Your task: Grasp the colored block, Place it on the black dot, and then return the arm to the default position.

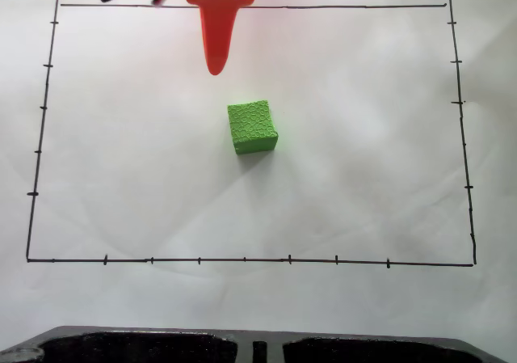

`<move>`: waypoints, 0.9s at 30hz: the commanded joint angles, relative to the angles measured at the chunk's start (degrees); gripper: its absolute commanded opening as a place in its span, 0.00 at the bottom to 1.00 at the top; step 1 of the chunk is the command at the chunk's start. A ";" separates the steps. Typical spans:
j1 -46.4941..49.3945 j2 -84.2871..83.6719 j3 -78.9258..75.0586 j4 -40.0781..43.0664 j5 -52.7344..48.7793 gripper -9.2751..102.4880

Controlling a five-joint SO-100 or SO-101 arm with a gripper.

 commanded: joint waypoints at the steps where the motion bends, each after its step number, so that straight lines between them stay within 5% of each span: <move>1: -0.53 1.05 -0.18 -0.35 2.20 0.08; 27: -0.79 1.14 -0.18 -0.44 2.29 0.08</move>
